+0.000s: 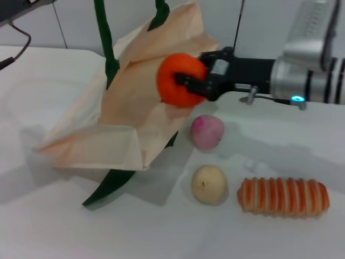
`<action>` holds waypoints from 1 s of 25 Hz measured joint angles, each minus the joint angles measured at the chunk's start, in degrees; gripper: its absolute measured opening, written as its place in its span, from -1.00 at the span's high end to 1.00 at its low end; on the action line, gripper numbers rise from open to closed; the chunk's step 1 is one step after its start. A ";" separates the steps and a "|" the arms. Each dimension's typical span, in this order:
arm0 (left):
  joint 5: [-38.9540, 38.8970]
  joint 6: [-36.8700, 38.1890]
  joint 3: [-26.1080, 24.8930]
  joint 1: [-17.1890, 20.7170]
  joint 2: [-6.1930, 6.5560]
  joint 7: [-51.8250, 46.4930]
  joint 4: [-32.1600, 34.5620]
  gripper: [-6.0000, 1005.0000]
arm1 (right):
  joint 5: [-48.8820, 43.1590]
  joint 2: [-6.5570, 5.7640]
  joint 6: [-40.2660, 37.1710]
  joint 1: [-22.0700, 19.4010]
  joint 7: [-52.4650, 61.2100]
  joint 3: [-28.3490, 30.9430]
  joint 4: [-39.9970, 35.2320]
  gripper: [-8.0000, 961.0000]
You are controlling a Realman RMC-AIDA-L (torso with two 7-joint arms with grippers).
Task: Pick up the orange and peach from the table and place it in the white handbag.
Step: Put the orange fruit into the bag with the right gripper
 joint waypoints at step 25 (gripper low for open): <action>-0.83 0.34 0.00 -2.54 -0.57 0.19 0.01 0.75 | -2.31 0.69 27.42 17.10 -6.84 -5.62 16.83 0.49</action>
